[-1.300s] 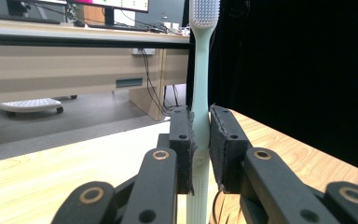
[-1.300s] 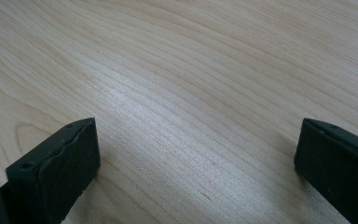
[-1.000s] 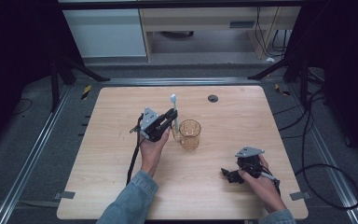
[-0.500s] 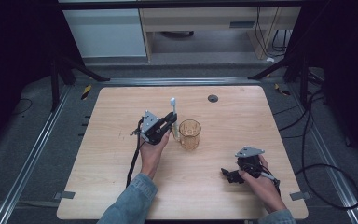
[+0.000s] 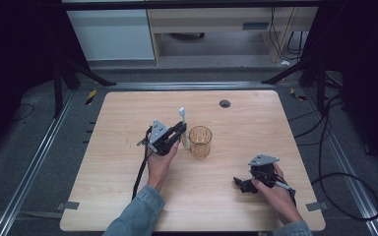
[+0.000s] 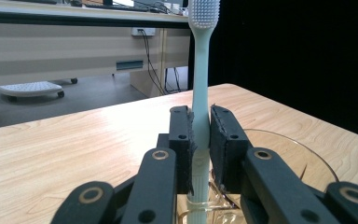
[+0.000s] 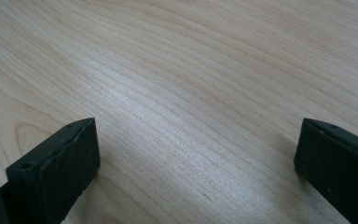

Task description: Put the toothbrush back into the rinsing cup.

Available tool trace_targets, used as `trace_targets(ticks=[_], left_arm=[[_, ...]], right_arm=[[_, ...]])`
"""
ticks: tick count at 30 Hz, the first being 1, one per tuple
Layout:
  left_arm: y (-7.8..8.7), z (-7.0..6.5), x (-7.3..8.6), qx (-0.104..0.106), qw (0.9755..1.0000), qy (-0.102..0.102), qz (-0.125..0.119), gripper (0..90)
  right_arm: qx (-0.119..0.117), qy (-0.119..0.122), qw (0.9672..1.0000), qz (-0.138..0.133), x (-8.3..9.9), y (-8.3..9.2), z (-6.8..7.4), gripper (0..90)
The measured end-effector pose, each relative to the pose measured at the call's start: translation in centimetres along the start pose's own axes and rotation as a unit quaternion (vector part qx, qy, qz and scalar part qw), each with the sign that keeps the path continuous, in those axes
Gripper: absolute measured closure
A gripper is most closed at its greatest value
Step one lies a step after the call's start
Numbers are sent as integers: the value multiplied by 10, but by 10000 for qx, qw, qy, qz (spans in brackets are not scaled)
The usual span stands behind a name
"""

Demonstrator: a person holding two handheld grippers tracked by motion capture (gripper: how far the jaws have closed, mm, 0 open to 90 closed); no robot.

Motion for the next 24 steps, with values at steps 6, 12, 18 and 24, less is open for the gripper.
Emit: trace_targets(ticks=[6,12,18,24], left_arm=[[2,1,3,-5,10000,-14,22,787],[0,0,6,-60,10000,-17,-39,787],[2,0,10,-69,10000,-14,-33,787],[4,-1,10,-74,9999,-106,56,786]], right_arm=[[-1,-10,10000,3,0,0,0,4],[2,-7,10000,2,0,0,0,4],[-3,-7,10000,1,0,0,0,4],[-2,-7,10000,4,0,0,0,4]])
Point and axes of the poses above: each handheld gripper's, and its own axes: y roughly backward along the jaws, x roughly out of its underside, z roughly to its left, the point moved 1 cm from there along -y, roughly forward along the jaws, and after that the axes turned 8 degrees about -z, right-handed, at the moved point
